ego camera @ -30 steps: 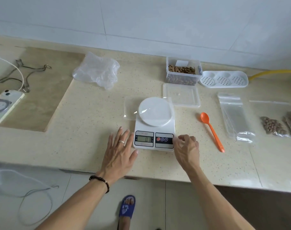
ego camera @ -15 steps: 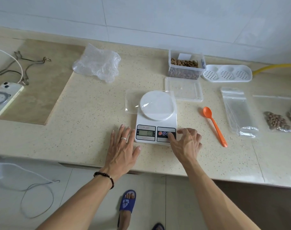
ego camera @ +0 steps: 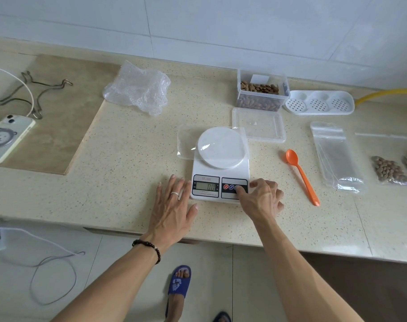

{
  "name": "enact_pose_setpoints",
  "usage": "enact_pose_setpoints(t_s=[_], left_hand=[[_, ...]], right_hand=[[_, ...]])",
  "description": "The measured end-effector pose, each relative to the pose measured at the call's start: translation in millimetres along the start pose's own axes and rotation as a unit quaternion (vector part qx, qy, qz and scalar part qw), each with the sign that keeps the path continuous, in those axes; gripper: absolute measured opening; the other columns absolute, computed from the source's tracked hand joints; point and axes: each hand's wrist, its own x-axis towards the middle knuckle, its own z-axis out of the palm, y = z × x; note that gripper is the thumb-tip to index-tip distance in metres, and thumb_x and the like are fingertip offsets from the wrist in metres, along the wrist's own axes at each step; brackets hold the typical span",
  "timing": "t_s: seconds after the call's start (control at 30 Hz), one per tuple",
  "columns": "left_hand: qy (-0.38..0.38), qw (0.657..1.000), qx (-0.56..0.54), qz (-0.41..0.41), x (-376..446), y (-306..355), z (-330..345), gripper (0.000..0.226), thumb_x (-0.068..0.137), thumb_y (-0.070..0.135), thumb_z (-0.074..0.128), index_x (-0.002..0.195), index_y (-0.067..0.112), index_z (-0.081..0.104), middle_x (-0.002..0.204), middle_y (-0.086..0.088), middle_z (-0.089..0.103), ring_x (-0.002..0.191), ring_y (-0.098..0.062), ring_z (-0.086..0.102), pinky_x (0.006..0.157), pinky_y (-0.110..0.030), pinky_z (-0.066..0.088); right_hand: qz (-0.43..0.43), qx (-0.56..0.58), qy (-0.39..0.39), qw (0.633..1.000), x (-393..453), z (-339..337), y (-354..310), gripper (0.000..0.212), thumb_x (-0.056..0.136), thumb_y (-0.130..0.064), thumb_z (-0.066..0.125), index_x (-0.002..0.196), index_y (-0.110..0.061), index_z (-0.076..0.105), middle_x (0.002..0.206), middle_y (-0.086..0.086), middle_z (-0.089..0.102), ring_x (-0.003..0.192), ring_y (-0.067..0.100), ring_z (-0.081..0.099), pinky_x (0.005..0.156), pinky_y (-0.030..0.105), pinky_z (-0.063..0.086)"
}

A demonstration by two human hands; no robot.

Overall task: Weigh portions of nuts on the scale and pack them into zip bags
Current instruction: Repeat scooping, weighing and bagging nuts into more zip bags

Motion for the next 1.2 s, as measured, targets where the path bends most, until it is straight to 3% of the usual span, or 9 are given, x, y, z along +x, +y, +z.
enact_pose_setpoints(t_s=[0.3,0.5,0.83,1.0,1.1,1.2], left_hand=[[-0.008,1.0,0.0,0.003,-1.1,1.3,-5.4,0.066,0.096,0.048,0.03,0.149,0.009,0.033,0.154,-0.013,0.034,0.148,-0.032,0.019,0.119,-0.051,0.012],[0.032,0.999,-0.003,0.02,4.0,7.5,-25.7,0.063,0.096,0.049,0.029,0.141,0.008,0.045,0.146,-0.013,0.047,0.143,-0.031,0.033,0.114,-0.05,0.028],[0.068,0.99,-0.033,0.117,73.4,43.0,-67.5,0.058,0.095,0.044,0.034,0.136,0.006,0.051,0.14,-0.013,0.052,0.138,-0.032,0.039,0.11,-0.051,0.035],[0.027,0.984,-0.007,0.178,116.0,67.3,-71.7,0.06,0.09,0.043,0.036,0.133,0.006,0.053,0.135,-0.012,0.056,0.136,-0.034,0.042,0.106,-0.054,0.039],[0.002,0.979,-0.005,0.203,133.9,85.5,-67.1,0.063,0.091,0.045,0.038,0.14,0.007,0.046,0.142,-0.012,0.05,0.142,-0.033,0.032,0.112,-0.054,0.03],[-0.018,0.975,0.0,0.222,146.6,100.7,-58.0,0.069,0.09,0.049,0.027,0.146,0.009,0.039,0.148,-0.011,0.044,0.146,-0.031,0.024,0.116,-0.052,0.021]], right_hand=[[-0.003,0.024,-0.013,1.0,-1.3,-5.1,1.7,0.038,0.09,-0.042,0.058,0.118,-0.016,0.06,0.138,0.008,0.042,0.129,0.029,0.033,0.101,0.047,0.029],[-0.015,0.028,-0.021,0.999,-0.6,-16.5,1.0,0.035,0.092,-0.04,0.055,0.118,-0.016,0.059,0.138,0.009,0.043,0.128,0.028,0.035,0.102,0.047,0.031],[-0.029,0.041,-0.014,0.999,21.8,-69.7,-0.9,0.033,0.094,-0.035,0.056,0.121,-0.016,0.059,0.145,0.009,0.042,0.134,0.029,0.033,0.107,0.046,0.03],[0.012,0.052,0.03,0.998,35.2,-86.8,15.1,0.033,0.093,-0.033,0.056,0.121,-0.017,0.059,0.131,0.007,0.05,0.121,0.027,0.042,0.1,0.042,0.037],[0.035,0.046,0.059,0.997,43.8,-95.5,34.8,0.034,0.092,-0.026,0.056,0.124,-0.012,0.059,0.122,0.011,0.055,0.111,0.03,0.051,0.093,0.041,0.044],[0.056,0.012,0.07,0.996,56.8,-99.6,57.2,0.028,0.092,-0.018,0.056,0.118,-0.01,0.063,0.115,0.012,0.058,0.1,0.03,0.058,0.079,0.035,0.046]])
